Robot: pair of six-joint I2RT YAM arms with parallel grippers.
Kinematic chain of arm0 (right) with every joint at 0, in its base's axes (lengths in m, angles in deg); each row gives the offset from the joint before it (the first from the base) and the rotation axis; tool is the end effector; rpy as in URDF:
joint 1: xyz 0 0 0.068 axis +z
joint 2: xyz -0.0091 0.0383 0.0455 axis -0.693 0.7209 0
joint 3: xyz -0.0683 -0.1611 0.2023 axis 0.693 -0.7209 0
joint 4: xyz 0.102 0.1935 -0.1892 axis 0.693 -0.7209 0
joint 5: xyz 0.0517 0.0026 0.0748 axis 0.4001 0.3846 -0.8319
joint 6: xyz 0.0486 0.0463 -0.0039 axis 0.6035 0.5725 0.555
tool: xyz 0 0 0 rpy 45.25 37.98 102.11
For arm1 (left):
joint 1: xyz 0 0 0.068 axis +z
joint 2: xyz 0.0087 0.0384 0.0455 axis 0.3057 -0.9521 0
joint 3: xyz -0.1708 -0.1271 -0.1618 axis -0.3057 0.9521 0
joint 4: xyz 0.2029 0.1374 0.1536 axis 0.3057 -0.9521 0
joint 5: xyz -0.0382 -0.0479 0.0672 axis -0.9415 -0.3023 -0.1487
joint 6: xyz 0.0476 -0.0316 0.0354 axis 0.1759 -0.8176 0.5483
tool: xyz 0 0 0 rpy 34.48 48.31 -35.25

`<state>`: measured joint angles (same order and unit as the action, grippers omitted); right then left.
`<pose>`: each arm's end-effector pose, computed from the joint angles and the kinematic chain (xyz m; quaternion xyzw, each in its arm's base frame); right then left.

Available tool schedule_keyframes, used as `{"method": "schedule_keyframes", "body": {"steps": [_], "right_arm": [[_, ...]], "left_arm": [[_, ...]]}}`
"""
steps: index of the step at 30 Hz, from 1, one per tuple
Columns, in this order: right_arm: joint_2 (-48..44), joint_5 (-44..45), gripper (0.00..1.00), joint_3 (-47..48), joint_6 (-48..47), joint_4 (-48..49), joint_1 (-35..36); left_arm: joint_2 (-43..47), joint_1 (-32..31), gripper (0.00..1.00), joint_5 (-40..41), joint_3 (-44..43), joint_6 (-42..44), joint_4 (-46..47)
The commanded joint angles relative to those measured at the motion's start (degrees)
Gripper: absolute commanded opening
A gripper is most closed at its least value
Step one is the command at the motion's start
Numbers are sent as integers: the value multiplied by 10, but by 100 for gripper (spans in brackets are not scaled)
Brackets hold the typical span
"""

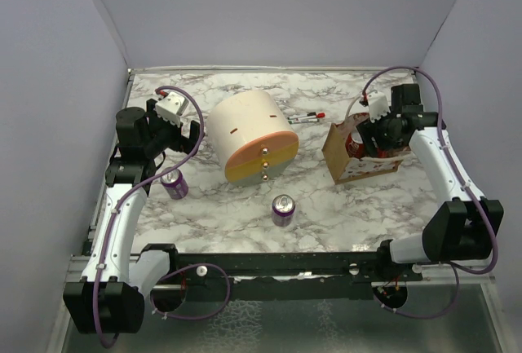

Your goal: Place the beverage into the canvas bag

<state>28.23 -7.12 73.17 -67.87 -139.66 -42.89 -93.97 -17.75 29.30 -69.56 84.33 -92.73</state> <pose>0.3161 0.0117 0.2692 -0.2381 0.9368 0.0024 0.2563 0.2656 -0.0242 0.3295 0.2100 0.7732 -0.1350 0.5829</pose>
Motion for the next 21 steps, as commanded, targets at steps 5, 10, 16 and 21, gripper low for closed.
{"method": "schedule_keyframes", "body": {"steps": [5,10,16,21], "right_arm": [[-1,-12,29,-22,9,62,-15],[3,-19,32,-36,12,77,-28],[19,-41,36,-43,15,87,-41],[27,-48,38,-49,20,97,-45]], "left_arm": [[4,4,99,-18,-2,0,15],[5,4,99,-20,0,-1,15],[5,4,99,-23,-1,-1,14],[4,4,99,-24,-3,-1,14]]}}
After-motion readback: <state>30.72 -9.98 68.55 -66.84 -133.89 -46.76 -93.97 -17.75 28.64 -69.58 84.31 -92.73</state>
